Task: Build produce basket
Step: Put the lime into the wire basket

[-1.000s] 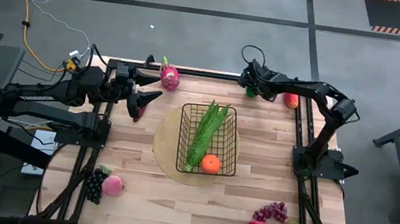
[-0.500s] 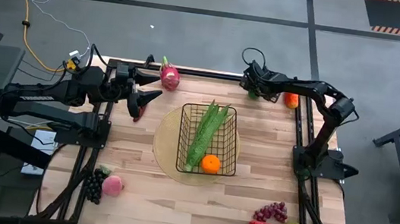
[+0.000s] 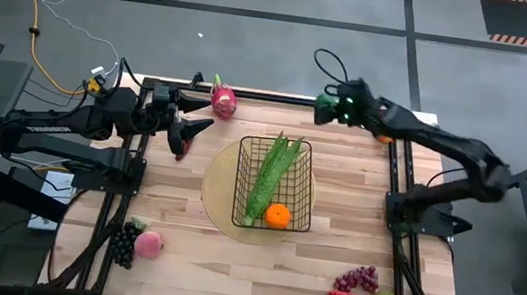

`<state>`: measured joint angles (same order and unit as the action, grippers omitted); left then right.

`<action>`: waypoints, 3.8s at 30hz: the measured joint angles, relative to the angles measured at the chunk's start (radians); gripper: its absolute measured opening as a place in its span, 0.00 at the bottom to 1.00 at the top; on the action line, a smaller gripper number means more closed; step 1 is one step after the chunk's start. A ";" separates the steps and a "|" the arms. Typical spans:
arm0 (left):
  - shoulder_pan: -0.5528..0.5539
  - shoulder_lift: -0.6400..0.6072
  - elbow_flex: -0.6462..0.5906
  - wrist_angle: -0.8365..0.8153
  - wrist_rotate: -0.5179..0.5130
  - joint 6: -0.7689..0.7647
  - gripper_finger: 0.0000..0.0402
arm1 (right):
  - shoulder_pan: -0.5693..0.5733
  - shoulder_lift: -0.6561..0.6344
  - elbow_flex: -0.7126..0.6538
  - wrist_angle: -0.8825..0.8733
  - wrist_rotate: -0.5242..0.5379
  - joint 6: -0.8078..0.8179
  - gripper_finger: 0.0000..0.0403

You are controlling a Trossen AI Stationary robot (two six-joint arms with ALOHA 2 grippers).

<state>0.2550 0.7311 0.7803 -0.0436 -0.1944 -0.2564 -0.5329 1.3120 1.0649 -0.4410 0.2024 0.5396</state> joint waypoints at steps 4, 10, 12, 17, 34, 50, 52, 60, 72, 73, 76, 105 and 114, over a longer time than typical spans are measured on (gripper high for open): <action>0.000 0.000 0.000 -0.017 0.000 0.021 0.71 | 0.167 -0.147 0.000 0.075 -0.023 -0.065 0.61; 0.000 0.000 0.000 -0.013 0.000 0.024 0.71 | 0.338 -0.261 0.000 0.153 -0.013 -0.078 0.61; 0.000 0.000 0.000 -0.013 -0.001 0.024 0.71 | 0.365 -0.275 0.000 0.170 -0.006 -0.094 0.61; 0.000 0.007 0.000 -0.013 -0.001 0.025 0.71 | 0.386 -0.273 0.000 0.240 -0.017 -0.122 0.61; 0.000 0.006 0.000 -0.015 -0.002 0.025 0.71 | 0.385 -0.265 0.000 0.266 -0.117 -0.081 0.61; 0.000 0.006 0.000 -0.046 0.000 0.025 0.71 | 0.407 -0.265 0.000 0.259 -0.166 -0.069 0.62; 0.000 0.006 0.000 -0.044 0.001 0.025 0.71 | 0.407 -0.260 0.000 0.267 -0.156 -0.069 0.62; 0.000 0.006 0.000 -0.013 0.099 0.040 0.71 | 0.434 -0.197 0.000 0.344 -0.157 -0.076 0.62; 0.000 0.006 0.000 -0.013 0.096 0.050 0.71 | 0.505 -0.043 0.000 0.369 -0.197 -0.076 0.62; 0.000 0.008 0.000 -0.013 0.096 0.050 0.71 | 0.511 -0.032 0.000 0.363 -0.197 -0.076 0.62; 0.000 0.010 0.000 -0.019 0.095 0.051 0.71 | 0.525 -0.003 0.000 0.360 -0.197 -0.076 0.62; 0.000 0.050 0.000 -0.041 0.093 0.032 0.71 | 0.574 0.230 0.000 0.180 -0.130 -0.242 0.62; 0.000 0.050 0.000 -0.042 0.091 0.032 0.71 | 0.574 0.225 0.000 0.094 -0.096 -0.308 0.62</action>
<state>0.2546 0.7811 0.7803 -0.0856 -0.1036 -0.2245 0.0414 1.5372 1.0653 -0.3474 0.1062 0.2313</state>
